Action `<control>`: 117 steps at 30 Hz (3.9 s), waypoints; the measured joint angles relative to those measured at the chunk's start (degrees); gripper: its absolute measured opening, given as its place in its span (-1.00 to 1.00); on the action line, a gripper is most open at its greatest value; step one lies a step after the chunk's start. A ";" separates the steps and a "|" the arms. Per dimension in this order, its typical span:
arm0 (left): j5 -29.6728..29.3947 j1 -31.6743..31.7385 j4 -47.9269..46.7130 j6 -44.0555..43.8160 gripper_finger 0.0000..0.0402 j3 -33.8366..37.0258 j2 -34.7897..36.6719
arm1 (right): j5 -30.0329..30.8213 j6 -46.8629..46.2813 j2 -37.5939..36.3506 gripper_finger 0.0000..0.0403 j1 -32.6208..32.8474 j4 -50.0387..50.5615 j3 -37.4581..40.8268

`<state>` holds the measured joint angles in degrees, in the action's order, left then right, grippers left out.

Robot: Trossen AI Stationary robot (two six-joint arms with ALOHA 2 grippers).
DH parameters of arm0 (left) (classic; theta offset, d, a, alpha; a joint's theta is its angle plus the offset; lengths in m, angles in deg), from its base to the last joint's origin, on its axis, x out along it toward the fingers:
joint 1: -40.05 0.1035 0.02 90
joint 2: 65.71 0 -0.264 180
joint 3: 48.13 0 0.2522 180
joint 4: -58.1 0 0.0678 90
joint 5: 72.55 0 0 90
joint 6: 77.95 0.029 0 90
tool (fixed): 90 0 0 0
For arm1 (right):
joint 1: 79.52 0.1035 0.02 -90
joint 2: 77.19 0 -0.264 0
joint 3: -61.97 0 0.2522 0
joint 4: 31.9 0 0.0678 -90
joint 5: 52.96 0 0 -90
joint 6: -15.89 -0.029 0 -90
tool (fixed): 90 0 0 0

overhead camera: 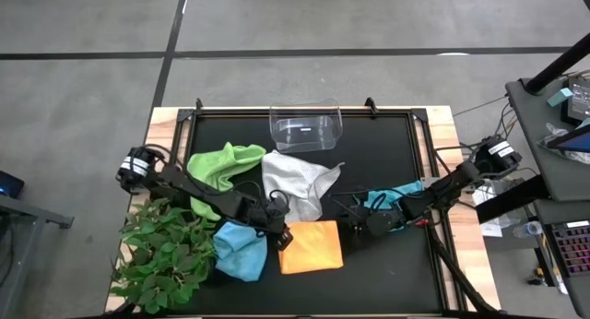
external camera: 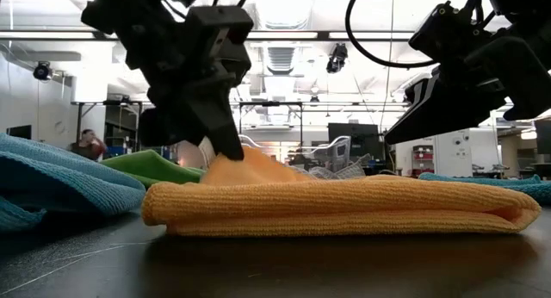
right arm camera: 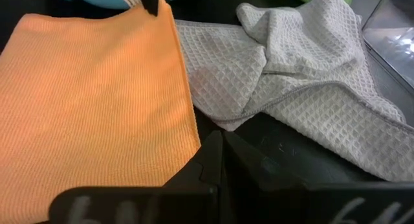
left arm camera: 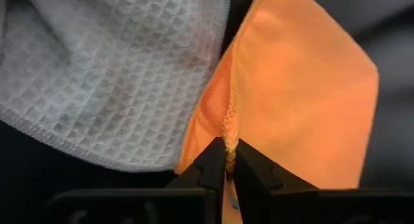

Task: Fold microfiber towels
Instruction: Fold the orange microfiber cloth

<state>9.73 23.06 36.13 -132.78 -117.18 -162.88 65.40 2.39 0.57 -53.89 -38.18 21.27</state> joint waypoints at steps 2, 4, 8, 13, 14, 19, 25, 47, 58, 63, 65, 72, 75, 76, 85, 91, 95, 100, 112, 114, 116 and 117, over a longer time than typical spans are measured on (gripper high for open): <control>0.82 0.00 -0.09 -0.03 -0.94 0.00 0.48 | 0.00 0.00 0.00 -0.96 0.00 0.00 0.00; 1.75 0.00 -0.18 -0.02 -0.94 0.04 0.98 | 0.00 0.00 0.02 -0.96 0.00 0.01 0.00; 2.79 0.00 -1.77 -0.07 -0.94 0.08 2.39 | -0.01 0.00 0.02 -0.96 0.00 0.00 0.00; 2.94 0.00 -5.90 -0.33 -0.94 -0.22 3.76 | 0.00 0.00 0.02 -0.96 0.00 0.02 0.00; 2.96 0.00 -6.32 -0.35 -0.94 -0.22 3.84 | 0.00 0.00 0.02 -0.96 0.00 0.06 0.00; 3.92 0.00 -7.79 -1.75 -0.94 0.40 3.14 | 0.00 -0.01 0.04 -0.96 0.00 0.06 0.00; 3.99 -0.04 -7.58 -1.86 -0.94 0.55 1.43 | 0.01 0.00 0.04 -0.96 0.00 0.02 0.02; 4.24 0.00 -7.20 -2.89 -0.82 0.46 0.43 | -0.26 -0.94 0.04 -0.96 0.00 -0.03 0.02; 4.98 0.03 -7.41 -2.88 -0.28 0.46 0.82 | -0.29 -0.96 0.04 -0.96 0.00 -1.95 0.09; 8.59 0.50 -7.74 -2.85 -0.22 -0.15 3.75 | -3.05 2.51 0.05 -0.96 -0.04 -7.50 0.11; 8.68 0.48 -7.37 -2.87 -0.22 -0.15 5.10 | -4.12 4.68 0.88 -0.96 -0.04 -11.52 0.09; 8.19 -4.92 5.68 -2.76 -0.22 0.00 6.36 | -4.75 11.29 8.36 -0.96 -0.04 -24.58 0.06; 3.42 -8.19 11.72 -2.59 -0.22 0.01 4.74 | -4.62 12.30 13.29 -0.96 -0.04 -29.96 0.03; 1.26 -9.22 12.24 -1.98 -0.22 0.07 4.08 | -4.53 12.66 15.24 -0.96 -0.12 -32.58 -0.29; -3.20 -12.06 14.78 2.91 -0.33 -1.31 -3.91 | -4.31 12.14 27.52 -0.96 -0.56 -41.87 -2.64; 1.05 -12.31 15.28 2.71 -0.54 -1.32 -6.94 | -4.17 10.51 28.61 -0.96 -1.05 -41.44 -2.62; 2.89 -12.31 15.04 2.42 -0.66 -1.05 -8.49 | -4.18 10.51 27.56 -0.96 -1.22 -38.52 -2.39; 4.02 -12.26 14.55 1.14 -0.76 -0.52 -9.68 | -2.93 9.42 25.51 -0.96 -1.29 -34.63 -1.88; 4.43 -11.21 15.21 3.46 -0.79 -0.69 -5.68 | -18.61 4.67 9.91 -0.96 1.88 -24.84 -2.01; 4.37 -11.18 15.31 5.18 -0.79 -0.95 -5.60 | -21.20 0.75 9.42 -0.96 3.38 -24.76 -2.08; 4.27 -11.22 15.76 7.39 -0.79 -1.09 -5.89 | -20.64 -0.50 9.51 -0.96 5.44 -24.12 -2.34; 4.22 -11.26 16.21 8.36 -0.79 -1.05 -6.15 | -20.14 -0.63 10.03 -0.96 6.51 -23.94 -2.51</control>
<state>13.95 11.80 52.33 -124.42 -118.23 -169.02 45.26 1.76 10.60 -47.38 -62.12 18.76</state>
